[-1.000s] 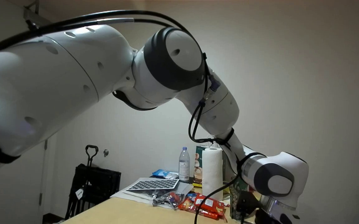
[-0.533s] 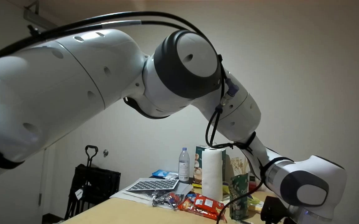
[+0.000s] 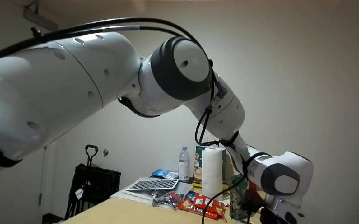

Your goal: Use the tissue to wipe the table

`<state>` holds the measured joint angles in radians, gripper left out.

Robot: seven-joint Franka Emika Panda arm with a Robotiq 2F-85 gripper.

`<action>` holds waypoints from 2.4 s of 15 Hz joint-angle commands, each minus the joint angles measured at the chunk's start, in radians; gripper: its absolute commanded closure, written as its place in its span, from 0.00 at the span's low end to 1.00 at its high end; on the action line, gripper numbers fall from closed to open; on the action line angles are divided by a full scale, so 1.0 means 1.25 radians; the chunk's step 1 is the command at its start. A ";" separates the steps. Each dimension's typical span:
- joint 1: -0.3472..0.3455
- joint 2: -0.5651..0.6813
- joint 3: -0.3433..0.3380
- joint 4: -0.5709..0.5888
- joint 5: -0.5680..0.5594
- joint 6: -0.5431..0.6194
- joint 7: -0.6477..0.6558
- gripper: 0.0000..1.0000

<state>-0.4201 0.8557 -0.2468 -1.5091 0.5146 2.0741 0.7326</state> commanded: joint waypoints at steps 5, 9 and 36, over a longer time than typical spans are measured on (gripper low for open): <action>0.091 -0.002 0.013 0.009 -0.084 -0.037 0.006 0.98; 0.100 -0.002 0.012 0.009 -0.089 -0.037 0.007 0.98; 0.400 0.061 0.074 0.115 -0.400 -0.186 -0.003 1.00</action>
<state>0.0501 0.8902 -0.1684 -1.4056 0.0595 1.8885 0.7336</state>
